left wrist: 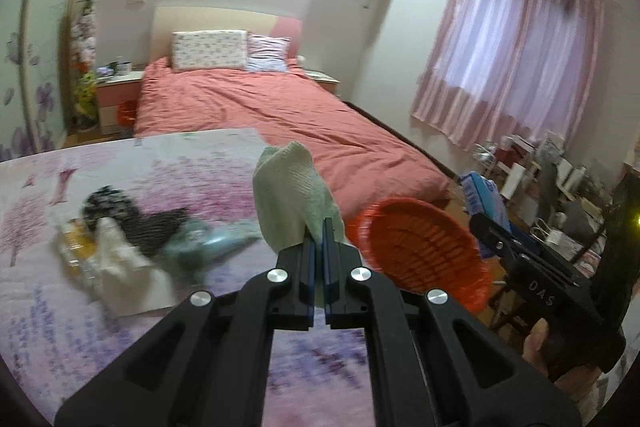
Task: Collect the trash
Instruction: 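Carry tissue pack and green cloth over the orange basket and open both tools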
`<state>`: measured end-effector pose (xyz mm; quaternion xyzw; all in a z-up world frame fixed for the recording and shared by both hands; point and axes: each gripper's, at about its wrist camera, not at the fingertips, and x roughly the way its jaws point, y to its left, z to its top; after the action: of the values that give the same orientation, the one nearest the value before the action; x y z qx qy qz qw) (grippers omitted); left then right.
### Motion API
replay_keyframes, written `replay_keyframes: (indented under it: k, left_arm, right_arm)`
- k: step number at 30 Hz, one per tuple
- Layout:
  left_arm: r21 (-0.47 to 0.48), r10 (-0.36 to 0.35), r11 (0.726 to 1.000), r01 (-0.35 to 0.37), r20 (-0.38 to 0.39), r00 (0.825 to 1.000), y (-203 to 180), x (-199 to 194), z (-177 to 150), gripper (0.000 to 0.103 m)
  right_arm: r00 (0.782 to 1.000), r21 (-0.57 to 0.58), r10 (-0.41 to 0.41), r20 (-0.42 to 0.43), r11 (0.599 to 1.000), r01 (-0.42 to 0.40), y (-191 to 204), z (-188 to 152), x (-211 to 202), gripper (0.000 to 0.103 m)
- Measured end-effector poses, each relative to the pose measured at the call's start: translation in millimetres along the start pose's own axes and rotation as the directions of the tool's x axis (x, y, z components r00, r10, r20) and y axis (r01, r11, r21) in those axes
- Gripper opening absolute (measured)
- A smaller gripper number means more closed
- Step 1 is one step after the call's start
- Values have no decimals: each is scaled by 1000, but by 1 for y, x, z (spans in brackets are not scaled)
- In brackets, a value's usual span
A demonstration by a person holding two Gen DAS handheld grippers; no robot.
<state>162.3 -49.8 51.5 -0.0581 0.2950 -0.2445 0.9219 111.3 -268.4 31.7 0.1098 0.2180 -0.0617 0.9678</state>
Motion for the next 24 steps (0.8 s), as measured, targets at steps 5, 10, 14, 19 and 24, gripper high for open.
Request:
replay_keyframes:
  k: [5,10,14,19,24]
  left_arm:
    - [58,-70,996,71,-23,997,-40,26,1,4]
    - [94,-118,988,122,-56,991,-70,53,-2,4]
    - [106,-154,981,164,-91,984,-91,81,-3,4]
    - [118,-175,974,192,-146,974,-114,117,-7,4]
    - [127,-172,971,200,-202,964,-127,151,-17,5]
  right_arm:
    - [999,44,-34,11,998,34,-23,3,6,50]
    - [998,99,-63,5,993,62,-50,4,18,50]
    - [997,147,-72,-16,986,74,-72,3,30,50]
    - [996,210,-75,-48,974,84,-97,1,46,50]
    - [996,251,-63,-69,965,79,-113,-2,54,51]
